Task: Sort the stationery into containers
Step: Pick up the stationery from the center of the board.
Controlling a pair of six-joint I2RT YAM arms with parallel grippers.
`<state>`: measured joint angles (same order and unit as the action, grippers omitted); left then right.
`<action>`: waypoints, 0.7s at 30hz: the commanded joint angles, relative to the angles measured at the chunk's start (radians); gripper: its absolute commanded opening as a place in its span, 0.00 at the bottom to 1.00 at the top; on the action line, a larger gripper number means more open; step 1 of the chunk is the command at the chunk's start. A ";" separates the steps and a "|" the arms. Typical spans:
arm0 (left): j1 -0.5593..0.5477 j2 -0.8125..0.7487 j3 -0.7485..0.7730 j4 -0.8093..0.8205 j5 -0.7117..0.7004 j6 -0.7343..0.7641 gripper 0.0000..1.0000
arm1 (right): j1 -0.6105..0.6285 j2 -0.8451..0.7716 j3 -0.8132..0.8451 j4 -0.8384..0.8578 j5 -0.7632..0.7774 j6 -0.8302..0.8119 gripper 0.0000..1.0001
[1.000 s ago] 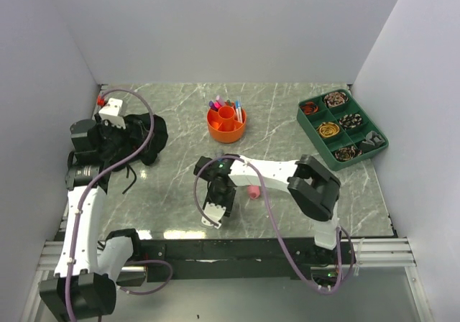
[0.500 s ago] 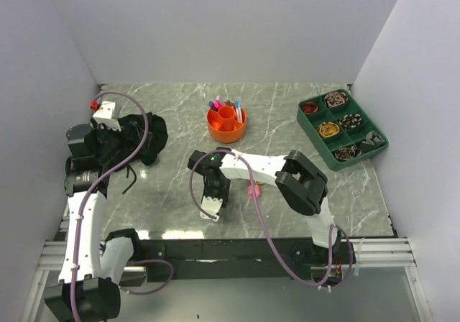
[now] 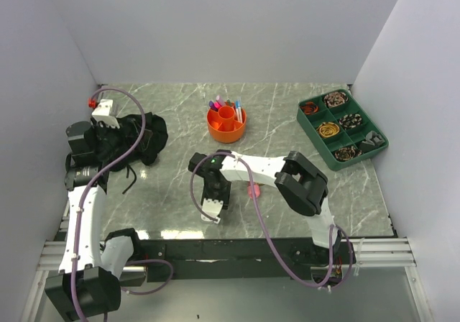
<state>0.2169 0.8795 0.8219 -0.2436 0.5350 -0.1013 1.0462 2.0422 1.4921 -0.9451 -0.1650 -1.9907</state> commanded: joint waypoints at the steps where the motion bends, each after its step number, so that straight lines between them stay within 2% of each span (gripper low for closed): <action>1: 0.007 0.010 0.025 0.044 0.036 -0.024 0.99 | 0.011 -0.019 -0.070 -0.029 -0.041 -0.132 0.52; 4: 0.007 0.024 0.031 0.050 0.040 -0.032 0.99 | 0.012 -0.022 -0.058 -0.047 -0.071 -0.137 0.51; 6: 0.006 0.033 0.034 0.056 0.046 -0.040 0.99 | 0.014 -0.020 -0.066 -0.040 -0.059 -0.138 0.45; 7: 0.007 0.035 0.036 0.056 0.048 -0.041 0.99 | 0.015 -0.010 -0.063 -0.044 -0.054 -0.134 0.41; 8: 0.007 0.036 0.037 0.056 0.049 -0.041 1.00 | 0.015 -0.002 -0.044 -0.050 -0.054 -0.129 0.30; 11: 0.010 0.036 0.039 0.049 0.051 -0.037 1.00 | 0.015 0.009 0.009 -0.081 -0.077 -0.080 0.13; 13: 0.009 0.038 0.042 0.041 0.051 -0.031 1.00 | 0.012 -0.005 0.046 -0.101 -0.119 -0.008 0.09; 17: 0.010 0.055 0.052 0.049 0.080 -0.028 0.99 | -0.015 -0.040 0.247 -0.171 -0.241 0.183 0.08; 21: 0.007 0.125 0.074 0.099 0.140 -0.066 0.99 | -0.104 -0.040 0.440 -0.253 -0.361 0.484 0.09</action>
<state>0.2214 0.9485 0.8364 -0.2214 0.5980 -0.1276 1.0309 2.0373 1.7382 -1.0981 -0.3668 -1.7939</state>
